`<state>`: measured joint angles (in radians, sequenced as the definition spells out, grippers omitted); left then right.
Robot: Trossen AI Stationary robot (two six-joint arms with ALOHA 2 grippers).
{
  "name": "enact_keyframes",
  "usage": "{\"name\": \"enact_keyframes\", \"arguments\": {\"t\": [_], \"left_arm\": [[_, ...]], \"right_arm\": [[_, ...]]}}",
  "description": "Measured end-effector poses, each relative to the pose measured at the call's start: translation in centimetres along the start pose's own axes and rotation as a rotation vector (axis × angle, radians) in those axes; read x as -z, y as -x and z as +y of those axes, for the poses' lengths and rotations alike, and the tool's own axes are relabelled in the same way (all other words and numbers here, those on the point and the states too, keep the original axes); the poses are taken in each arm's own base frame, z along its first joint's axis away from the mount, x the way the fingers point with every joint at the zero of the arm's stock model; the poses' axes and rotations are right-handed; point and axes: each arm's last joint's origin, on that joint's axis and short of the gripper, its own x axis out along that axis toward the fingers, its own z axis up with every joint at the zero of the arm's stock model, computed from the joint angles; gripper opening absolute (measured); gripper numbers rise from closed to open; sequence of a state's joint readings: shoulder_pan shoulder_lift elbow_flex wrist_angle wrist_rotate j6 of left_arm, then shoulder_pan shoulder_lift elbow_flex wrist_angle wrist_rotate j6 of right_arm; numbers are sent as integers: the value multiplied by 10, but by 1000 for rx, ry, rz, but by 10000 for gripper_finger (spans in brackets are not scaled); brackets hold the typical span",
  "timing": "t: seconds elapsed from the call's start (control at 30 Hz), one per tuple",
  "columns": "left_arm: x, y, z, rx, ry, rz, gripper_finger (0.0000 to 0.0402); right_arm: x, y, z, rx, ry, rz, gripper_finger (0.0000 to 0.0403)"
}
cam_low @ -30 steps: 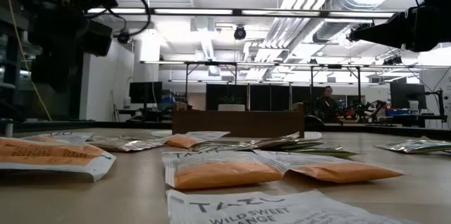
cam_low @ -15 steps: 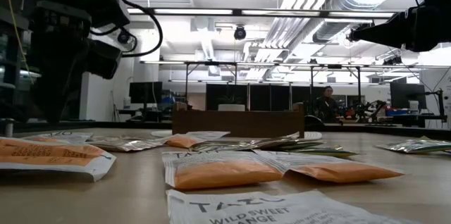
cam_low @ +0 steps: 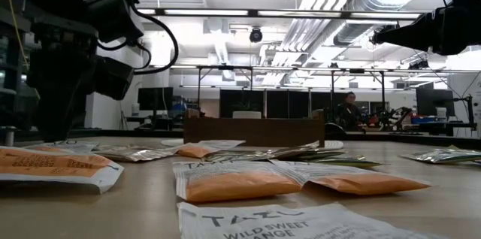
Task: Pick & Place Tea
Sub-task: Put the white tea bag into the left section of the wooden organizer
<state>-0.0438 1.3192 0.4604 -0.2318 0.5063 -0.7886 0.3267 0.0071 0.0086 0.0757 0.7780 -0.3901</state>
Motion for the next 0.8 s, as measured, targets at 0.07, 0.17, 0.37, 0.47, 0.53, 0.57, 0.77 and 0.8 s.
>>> {"name": "enact_keyframes", "arguments": {"t": [0.07,0.17,0.37,0.47,0.53,0.57,0.77,0.8], "left_arm": [[-1,-4,-2,10,-5,8,271],[-2,-8,-2,24,3,18,271],[-3,-9,-2,31,7,21,270],[-2,-9,-2,23,10,21,257],[-2,-9,-1,18,13,21,240],[-2,-9,-1,15,15,21,230],[-1,-10,1,2,22,23,156],[-1,-10,1,0,23,24,143]], "right_arm": [[0,0,0,0,0,0,12],[0,0,0,0,0,0,12],[0,0,0,0,-1,-1,12],[0,0,0,0,-1,-1,12],[0,0,0,0,-1,-1,12],[0,0,0,0,-1,-1,12],[0,0,0,0,-1,-1,12],[0,0,0,0,-1,-1,12]]}}
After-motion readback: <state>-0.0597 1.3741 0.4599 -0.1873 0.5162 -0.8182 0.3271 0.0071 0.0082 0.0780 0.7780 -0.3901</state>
